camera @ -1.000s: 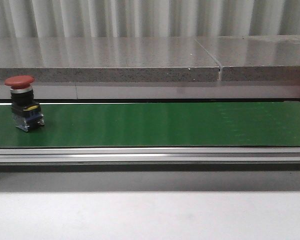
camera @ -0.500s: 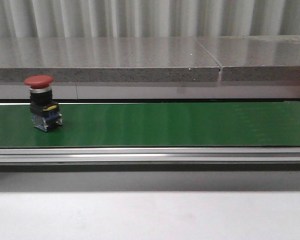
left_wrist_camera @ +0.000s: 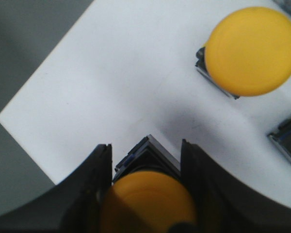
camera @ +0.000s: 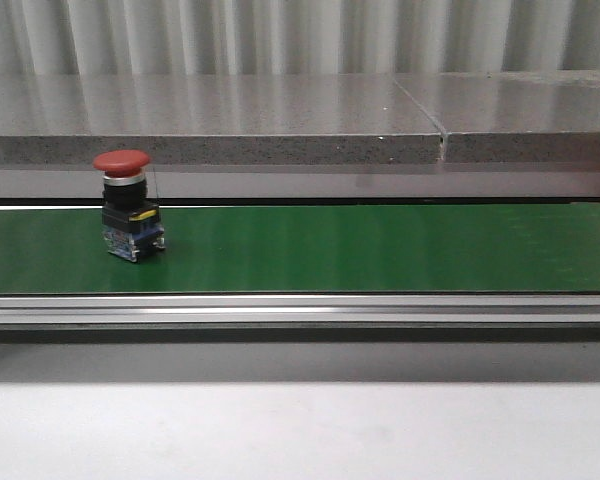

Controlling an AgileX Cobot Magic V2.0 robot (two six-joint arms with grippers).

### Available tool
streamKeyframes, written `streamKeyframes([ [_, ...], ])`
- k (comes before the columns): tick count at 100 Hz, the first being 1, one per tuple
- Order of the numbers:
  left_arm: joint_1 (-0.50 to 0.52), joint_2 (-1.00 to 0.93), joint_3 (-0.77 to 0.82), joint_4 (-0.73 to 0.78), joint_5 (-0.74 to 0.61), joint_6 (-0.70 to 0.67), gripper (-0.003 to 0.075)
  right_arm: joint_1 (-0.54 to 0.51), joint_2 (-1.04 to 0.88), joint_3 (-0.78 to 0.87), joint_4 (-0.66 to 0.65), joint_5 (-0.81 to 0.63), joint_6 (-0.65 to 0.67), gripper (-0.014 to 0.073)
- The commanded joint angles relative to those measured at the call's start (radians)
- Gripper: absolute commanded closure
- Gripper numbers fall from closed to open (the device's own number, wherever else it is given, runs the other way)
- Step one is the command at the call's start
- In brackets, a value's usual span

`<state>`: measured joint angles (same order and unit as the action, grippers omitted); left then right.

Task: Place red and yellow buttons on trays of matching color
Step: 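Grasp a yellow push-button with the left gripper and lift it over the belt, then set the yellow button on the belt and open the left gripper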

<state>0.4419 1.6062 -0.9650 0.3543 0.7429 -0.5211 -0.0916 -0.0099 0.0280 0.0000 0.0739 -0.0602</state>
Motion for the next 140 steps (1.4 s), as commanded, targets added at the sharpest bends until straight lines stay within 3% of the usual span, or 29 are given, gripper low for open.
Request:
streamKeyframes([
  [1, -0.037, -0.110, -0.027, 0.009, 0.011, 0.020, 0.0739, -0.001, -0.015, -0.006, 0.000, -0.082, -0.003, 0.0662],
  [33, -0.227, -0.377, -0.027, 0.005, -0.040, 0.071, 0.0739, -0.001, -0.015, -0.006, 0.000, -0.082, -0.003, 0.0662],
  [49, -0.322, -0.393, -0.030, -0.027, -0.069, 0.103, 0.0739, -0.001, -0.015, -0.006, 0.000, -0.082, -0.003, 0.0662],
  [60, -0.365, -0.369, -0.039, -0.123, -0.083, 0.200, 0.0739, -0.001, -0.015, -0.006, 0.000, -0.082, -0.003, 0.0662],
  [84, -0.385, -0.234, -0.120, -0.337, -0.079, 0.386, 0.0739, -0.001, -0.015, -0.006, 0.000, -0.082, -0.003, 0.0662],
  [140, -0.385, -0.063, -0.167, -0.385, -0.058, 0.414, 0.0714, -0.001, -0.015, -0.006, 0.000, -0.082, -0.003, 0.0662],
])
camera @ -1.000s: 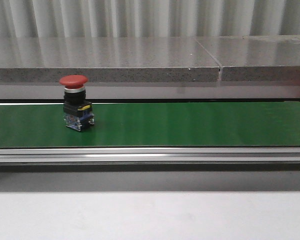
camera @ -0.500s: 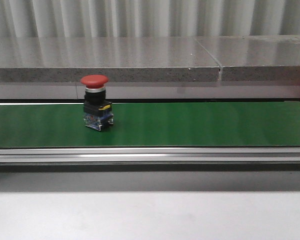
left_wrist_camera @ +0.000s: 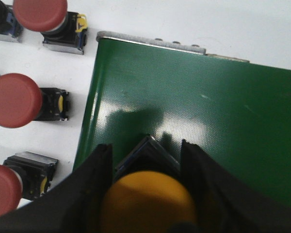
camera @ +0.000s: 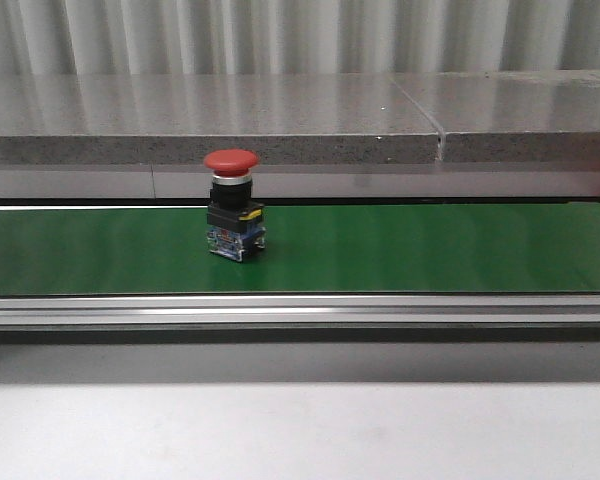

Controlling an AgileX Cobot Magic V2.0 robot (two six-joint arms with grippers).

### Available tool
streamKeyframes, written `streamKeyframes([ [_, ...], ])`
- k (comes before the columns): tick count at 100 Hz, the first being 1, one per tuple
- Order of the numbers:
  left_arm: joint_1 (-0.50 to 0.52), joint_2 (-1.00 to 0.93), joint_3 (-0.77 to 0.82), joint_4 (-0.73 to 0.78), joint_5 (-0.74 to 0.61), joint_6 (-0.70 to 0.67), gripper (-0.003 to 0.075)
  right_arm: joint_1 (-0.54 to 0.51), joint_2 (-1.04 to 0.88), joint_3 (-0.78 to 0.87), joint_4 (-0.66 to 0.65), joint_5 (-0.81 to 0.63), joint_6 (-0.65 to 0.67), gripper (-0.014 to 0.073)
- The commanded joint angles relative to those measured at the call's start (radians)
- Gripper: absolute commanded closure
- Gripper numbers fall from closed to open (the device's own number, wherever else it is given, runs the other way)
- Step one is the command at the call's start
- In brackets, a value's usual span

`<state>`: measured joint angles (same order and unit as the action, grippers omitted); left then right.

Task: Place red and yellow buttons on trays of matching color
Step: 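Set the yellow button on the belt and open the left gripper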

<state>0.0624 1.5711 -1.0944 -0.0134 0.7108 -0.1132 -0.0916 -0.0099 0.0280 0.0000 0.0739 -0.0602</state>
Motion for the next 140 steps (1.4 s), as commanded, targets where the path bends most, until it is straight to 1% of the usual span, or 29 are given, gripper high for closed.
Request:
streamKeyframes([
  [1, -0.006, -0.028, -0.038, -0.017, -0.027, 0.006, 0.0709, -0.001, -0.015, -0.006, 0.000, -0.082, -0.003, 0.0662],
  [4, -0.006, -0.028, -0.038, -0.021, -0.023, 0.013, 0.0685, -0.001, -0.015, -0.006, 0.000, -0.082, -0.003, 0.0662],
  [11, -0.006, -0.028, -0.038, -0.033, -0.016, 0.037, 0.0599, -0.001, -0.015, -0.006, 0.000, -0.082, -0.003, 0.0662],
  [18, -0.006, -0.028, -0.038, -0.035, -0.012, 0.045, 0.0477, -0.001, -0.015, -0.006, 0.000, -0.082, -0.003, 0.0662],
  [23, -0.006, -0.028, -0.038, -0.035, -0.010, 0.047, 0.0362, -0.001, -0.015, -0.006, 0.000, -0.082, -0.003, 0.0662],
  [25, -0.006, -0.028, -0.038, -0.035, -0.010, 0.047, 0.0333, -0.001, -0.015, -0.006, 0.000, -0.082, -0.003, 0.0662],
  [30, -0.006, -0.028, -0.038, -0.035, -0.009, 0.047, 0.0232, -0.001, -0.015, -0.006, 0.000, -0.082, -0.003, 0.0662],
  [36, -0.006, -0.028, -0.038, -0.035, -0.009, 0.049, 0.0162, -0.001, -0.015, -0.006, 0.000, -0.082, -0.003, 0.0662],
  [41, -0.006, -0.028, -0.038, -0.035, -0.009, 0.053, 0.0148, -0.001, -0.015, -0.006, 0.000, -0.082, -0.003, 0.0662],
  [57, -0.012, -0.057, -0.038, -0.038, -0.011, 0.080, 0.0153, -0.001, -0.015, -0.006, 0.000, -0.082, -0.003, 0.0662],
  [77, -0.062, -0.129, -0.038, -0.038, -0.019, 0.106, 0.0153, -0.001, -0.015, -0.006, 0.000, -0.082, -0.003, 0.0662],
  [108, -0.122, -0.314, -0.026, -0.038, -0.018, 0.113, 0.0153, -0.001, -0.015, -0.006, 0.000, -0.082, -0.003, 0.0662],
  [123, -0.124, -0.443, 0.050, -0.038, -0.052, 0.113, 0.0153, -0.001, -0.015, -0.006, 0.000, -0.082, -0.003, 0.0662],
  [140, -0.124, -0.626, 0.211, -0.071, -0.089, 0.113, 0.0153, -0.001, -0.015, -0.006, 0.000, -0.082, -0.003, 0.0662],
])
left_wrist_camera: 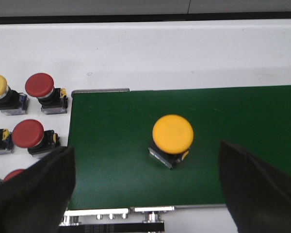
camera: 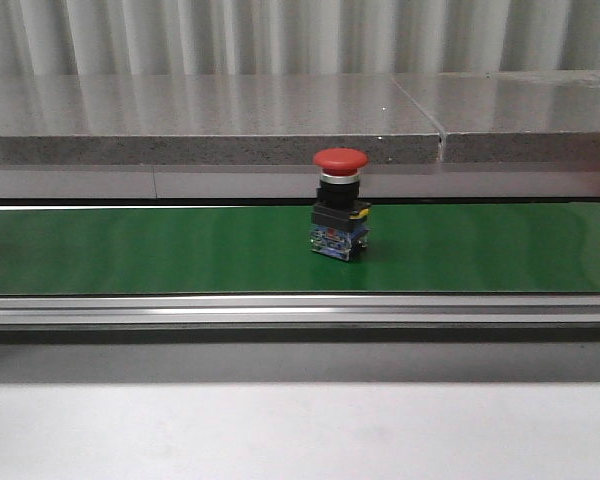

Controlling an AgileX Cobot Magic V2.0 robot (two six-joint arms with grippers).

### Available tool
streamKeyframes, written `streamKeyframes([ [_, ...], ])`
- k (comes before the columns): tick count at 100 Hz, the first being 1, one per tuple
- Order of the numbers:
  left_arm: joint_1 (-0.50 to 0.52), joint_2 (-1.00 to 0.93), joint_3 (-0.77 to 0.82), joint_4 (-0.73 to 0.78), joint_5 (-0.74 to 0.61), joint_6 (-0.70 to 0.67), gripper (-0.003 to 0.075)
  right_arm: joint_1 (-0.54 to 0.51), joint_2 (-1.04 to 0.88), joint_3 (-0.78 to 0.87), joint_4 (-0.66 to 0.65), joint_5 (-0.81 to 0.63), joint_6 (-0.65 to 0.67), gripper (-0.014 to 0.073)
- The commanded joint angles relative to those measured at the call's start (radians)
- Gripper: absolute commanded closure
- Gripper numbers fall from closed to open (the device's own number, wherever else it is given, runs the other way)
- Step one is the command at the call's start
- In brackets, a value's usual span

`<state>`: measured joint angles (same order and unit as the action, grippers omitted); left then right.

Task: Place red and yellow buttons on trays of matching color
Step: 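Set the yellow button on the belt and open the left gripper, then grasp the red button at the belt's end with the right gripper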

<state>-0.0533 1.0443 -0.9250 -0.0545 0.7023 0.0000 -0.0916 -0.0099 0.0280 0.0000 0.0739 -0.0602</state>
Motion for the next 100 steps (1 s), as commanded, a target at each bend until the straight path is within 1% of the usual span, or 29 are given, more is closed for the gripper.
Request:
streamKeyframes([
  [1, -0.009, -0.116, 0.050, -0.035, -0.083, 0.000, 0.0153, -0.001, -0.015, -0.006, 0.000, -0.082, -0.003, 0.0662],
  [15, -0.009, -0.281, 0.179, -0.046, -0.122, 0.000, 0.0162, -0.001, -0.015, -0.006, 0.000, -0.082, -0.003, 0.0662],
  [20, -0.009, -0.337, 0.211, -0.046, -0.122, 0.000, 0.0191, -0.001, -0.015, -0.006, 0.000, -0.082, -0.003, 0.0662],
  [25, -0.009, -0.390, 0.243, -0.046, -0.120, 0.000, 0.0237, -0.001, -0.015, -0.006, 0.000, -0.083, -0.003, 0.0662],
  [32, -0.009, -0.457, 0.274, -0.046, -0.119, 0.000, 0.0322, -0.001, -0.015, -0.006, 0.000, -0.083, -0.003, 0.0662],
  [39, -0.009, -0.511, 0.298, -0.044, -0.119, 0.000, 0.0423, -0.001, -0.015, -0.006, 0.000, -0.085, -0.003, 0.0662],
  [51, -0.009, -0.576, 0.329, -0.044, -0.119, 0.000, 0.0626, -0.001, -0.015, -0.006, 0.000, -0.085, -0.003, 0.0662],
  [59, -0.009, -0.600, 0.338, -0.044, -0.119, 0.000, 0.0740, -0.001, -0.015, -0.006, 0.000, -0.096, -0.003, 0.0662],
  [77, -0.009, -0.603, 0.344, -0.044, -0.119, 0.000, 0.0740, -0.001, -0.015, -0.013, 0.000, -0.161, -0.003, 0.0662],
  [89, -0.009, -0.603, 0.344, -0.044, -0.121, 0.000, 0.0740, -0.001, 0.008, -0.059, 0.010, -0.134, 0.008, 0.0662],
  [100, -0.009, -0.603, 0.344, -0.044, -0.121, 0.000, 0.0740, -0.001, 0.084, -0.147, 0.024, -0.098, 0.013, 0.0662],
])
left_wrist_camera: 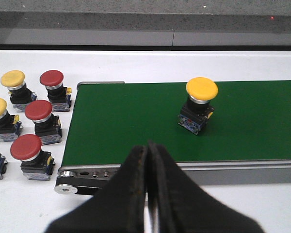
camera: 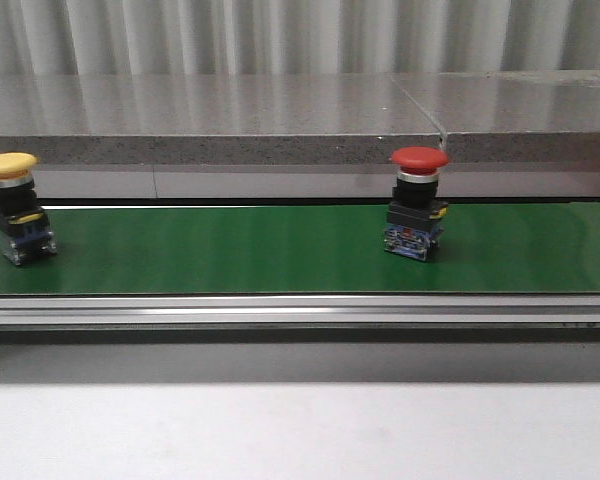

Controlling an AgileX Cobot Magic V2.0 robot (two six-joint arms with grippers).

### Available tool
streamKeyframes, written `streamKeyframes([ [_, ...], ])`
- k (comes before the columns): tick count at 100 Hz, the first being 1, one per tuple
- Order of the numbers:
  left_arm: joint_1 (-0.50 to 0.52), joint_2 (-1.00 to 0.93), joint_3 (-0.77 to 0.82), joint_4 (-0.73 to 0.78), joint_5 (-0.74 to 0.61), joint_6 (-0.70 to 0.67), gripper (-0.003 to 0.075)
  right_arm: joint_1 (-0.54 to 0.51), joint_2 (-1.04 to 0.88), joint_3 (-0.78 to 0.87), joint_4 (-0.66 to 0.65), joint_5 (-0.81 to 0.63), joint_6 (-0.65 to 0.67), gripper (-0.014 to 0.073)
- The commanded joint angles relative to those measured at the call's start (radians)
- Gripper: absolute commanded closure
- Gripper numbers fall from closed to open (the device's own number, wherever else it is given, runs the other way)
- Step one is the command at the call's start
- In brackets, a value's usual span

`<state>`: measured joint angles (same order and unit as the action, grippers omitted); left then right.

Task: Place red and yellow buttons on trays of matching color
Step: 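Grasp the red button at the belt's end with the right gripper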

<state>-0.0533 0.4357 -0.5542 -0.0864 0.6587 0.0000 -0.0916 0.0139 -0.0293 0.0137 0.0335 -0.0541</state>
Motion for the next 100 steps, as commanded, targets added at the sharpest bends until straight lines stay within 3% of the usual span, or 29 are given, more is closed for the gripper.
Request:
streamKeyframes([
  [1, -0.009, 0.006, -0.027, -0.012, -0.077, 0.000, 0.0740, -0.001, 0.067, -0.104, 0.010, -0.048, 0.006, 0.0662],
  [12, -0.009, 0.006, -0.027, -0.012, -0.077, 0.000, 0.0740, -0.001, 0.190, -0.231, 0.010, 0.075, 0.006, 0.0662],
  [37, -0.009, 0.006, -0.027, -0.012, -0.075, 0.000, 0.0740, -0.001, 0.521, -0.589, 0.010, 0.554, 0.006, 0.0662],
  [45, -0.009, 0.006, -0.027, -0.012, -0.075, 0.000, 0.0740, -0.001, 0.613, -0.673, 0.012, 0.642, 0.006, 0.0662],
  [60, -0.009, 0.006, -0.027, -0.012, -0.075, 0.000, 0.0740, -0.001, 0.722, -0.749, 0.029, 0.669, 0.006, 0.0662],
  [90, -0.009, 0.006, -0.027, -0.012, -0.075, 0.000, 0.0740, -0.001, 0.817, -0.752, 0.052, 0.697, 0.006, 0.0656],
  [100, -0.009, 0.006, -0.027, -0.012, -0.075, 0.000, 0.0740, -0.001, 0.828, -0.752, 0.052, 0.724, 0.006, 0.0581],
])
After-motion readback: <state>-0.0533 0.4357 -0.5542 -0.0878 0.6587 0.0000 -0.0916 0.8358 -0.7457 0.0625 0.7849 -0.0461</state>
